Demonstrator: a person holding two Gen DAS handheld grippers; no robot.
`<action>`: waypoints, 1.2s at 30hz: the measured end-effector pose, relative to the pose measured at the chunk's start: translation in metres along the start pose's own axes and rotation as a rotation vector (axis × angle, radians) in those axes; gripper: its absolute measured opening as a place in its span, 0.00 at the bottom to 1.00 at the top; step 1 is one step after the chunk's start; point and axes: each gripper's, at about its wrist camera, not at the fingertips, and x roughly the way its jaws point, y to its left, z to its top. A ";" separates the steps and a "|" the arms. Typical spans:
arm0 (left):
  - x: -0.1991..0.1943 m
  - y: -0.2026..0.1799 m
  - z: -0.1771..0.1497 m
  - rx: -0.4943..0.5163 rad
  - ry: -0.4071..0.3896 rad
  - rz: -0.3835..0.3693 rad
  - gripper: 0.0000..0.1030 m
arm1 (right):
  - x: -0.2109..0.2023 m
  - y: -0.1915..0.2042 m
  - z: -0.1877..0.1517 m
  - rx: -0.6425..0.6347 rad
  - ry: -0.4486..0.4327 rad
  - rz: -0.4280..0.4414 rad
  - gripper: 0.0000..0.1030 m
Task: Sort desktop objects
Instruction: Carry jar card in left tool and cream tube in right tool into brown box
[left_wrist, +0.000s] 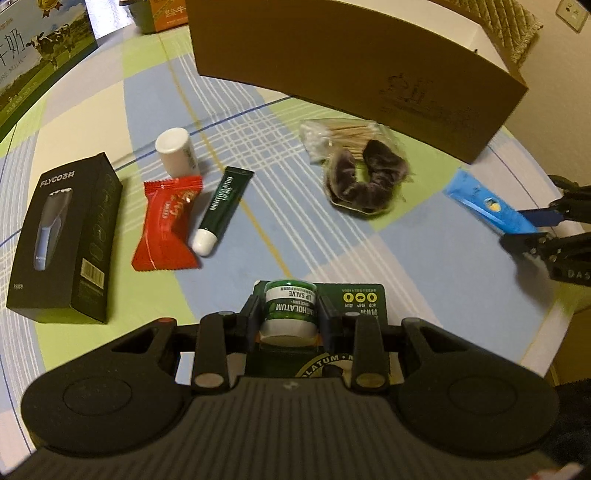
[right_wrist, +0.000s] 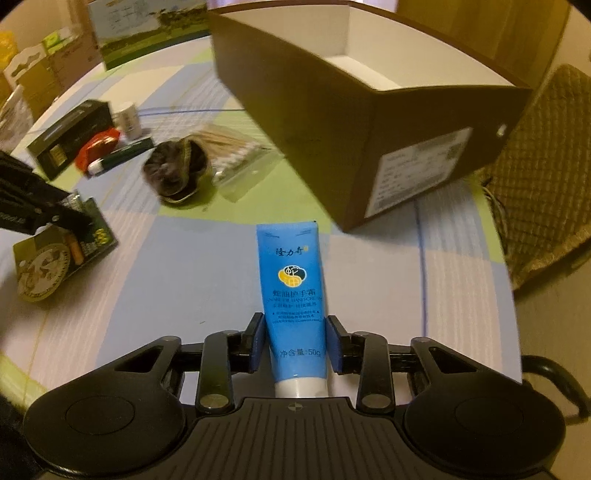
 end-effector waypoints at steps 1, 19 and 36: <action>-0.002 -0.001 -0.002 0.001 -0.002 -0.003 0.27 | -0.001 0.003 -0.001 -0.008 0.003 0.008 0.30; -0.068 -0.005 0.027 -0.018 -0.164 -0.065 0.27 | -0.070 0.013 0.020 0.008 -0.102 0.188 0.29; -0.096 -0.020 0.108 0.039 -0.314 -0.085 0.27 | -0.113 -0.023 0.087 0.005 -0.243 0.195 0.29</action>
